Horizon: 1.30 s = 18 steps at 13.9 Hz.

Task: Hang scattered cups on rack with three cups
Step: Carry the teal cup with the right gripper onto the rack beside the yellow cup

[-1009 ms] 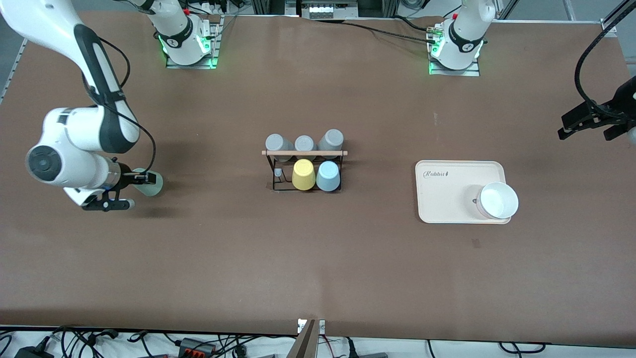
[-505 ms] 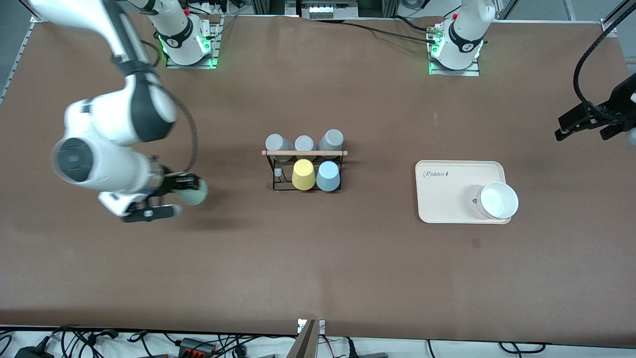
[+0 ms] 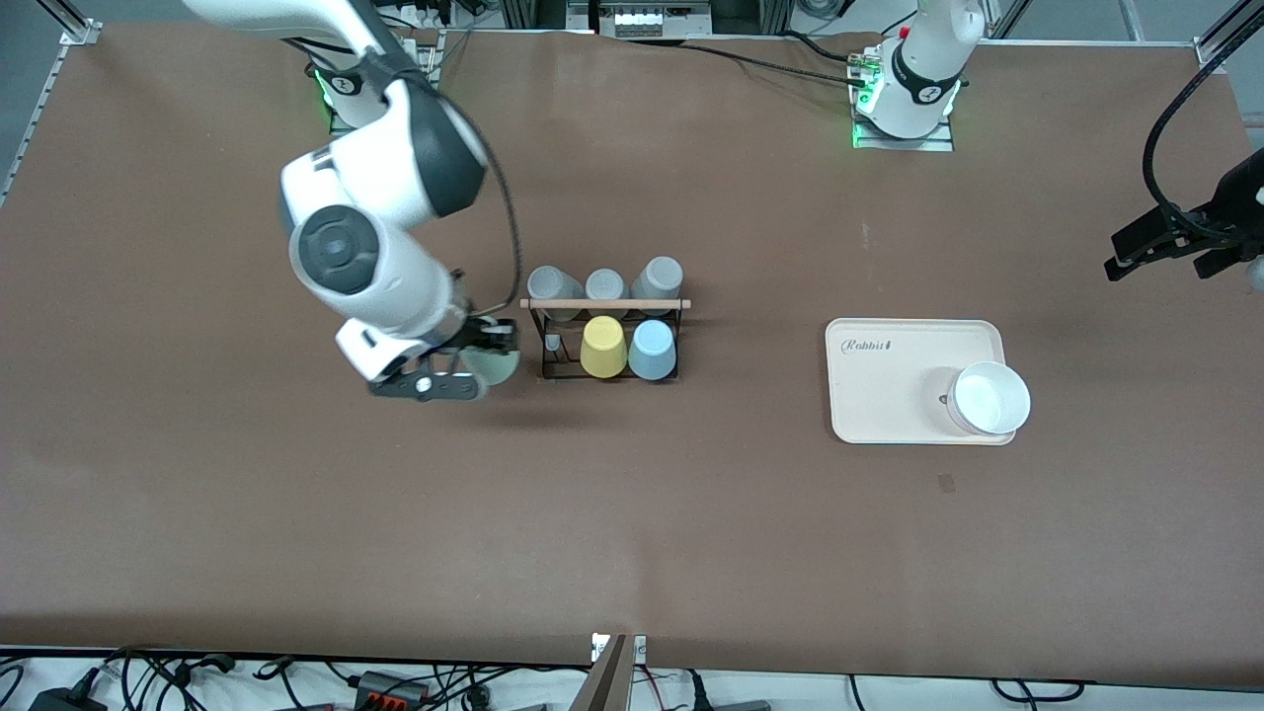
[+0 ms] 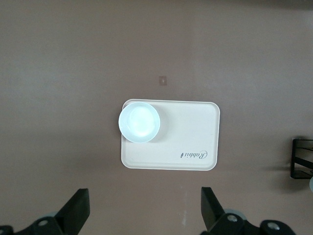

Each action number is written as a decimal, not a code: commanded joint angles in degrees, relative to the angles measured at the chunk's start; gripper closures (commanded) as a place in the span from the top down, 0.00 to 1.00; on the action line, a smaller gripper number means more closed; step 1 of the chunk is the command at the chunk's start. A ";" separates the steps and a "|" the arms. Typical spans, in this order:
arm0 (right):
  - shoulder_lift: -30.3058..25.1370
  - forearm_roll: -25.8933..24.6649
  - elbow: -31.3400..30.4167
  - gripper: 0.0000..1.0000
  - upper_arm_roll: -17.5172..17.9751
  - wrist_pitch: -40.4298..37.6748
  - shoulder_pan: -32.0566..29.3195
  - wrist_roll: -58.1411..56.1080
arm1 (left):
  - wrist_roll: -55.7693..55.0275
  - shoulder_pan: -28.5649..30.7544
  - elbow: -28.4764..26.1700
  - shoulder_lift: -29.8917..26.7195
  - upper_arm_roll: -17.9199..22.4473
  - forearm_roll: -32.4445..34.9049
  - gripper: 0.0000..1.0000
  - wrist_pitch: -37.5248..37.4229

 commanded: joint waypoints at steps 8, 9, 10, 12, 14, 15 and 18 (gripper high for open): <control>6.76 -4.28 5.93 0.30 -0.70 -1.49 6.39 7.94 | 0.51 0.20 -0.29 -0.45 0.14 -0.72 1.00 -0.82; 7.20 -4.19 5.93 0.30 -0.70 -1.32 6.30 7.85 | 0.51 0.20 -0.29 -0.36 0.14 -0.63 1.00 -0.91; 7.55 -3.84 5.93 0.30 -0.70 -1.14 6.04 7.67 | 0.51 0.20 -0.29 -0.45 0.14 -0.63 1.00 -0.91; 8.69 -3.49 5.93 0.30 -0.62 -1.05 5.60 7.50 | 0.51 0.20 -0.29 -0.36 0.14 -0.63 1.00 -0.91; 9.40 -1.47 5.93 0.30 -0.70 -1.05 5.51 7.41 | 0.42 0.20 -0.38 -0.45 0.14 -0.63 1.00 -1.00; 9.58 -0.33 5.93 0.30 -0.70 -1.05 5.16 7.41 | 0.42 0.20 -0.46 -0.45 0.14 -0.63 1.00 -1.00; 10.19 0.03 5.84 0.30 -0.70 -1.05 5.07 7.41 | 0.42 0.20 -0.46 -0.45 0.14 -0.63 1.00 -1.00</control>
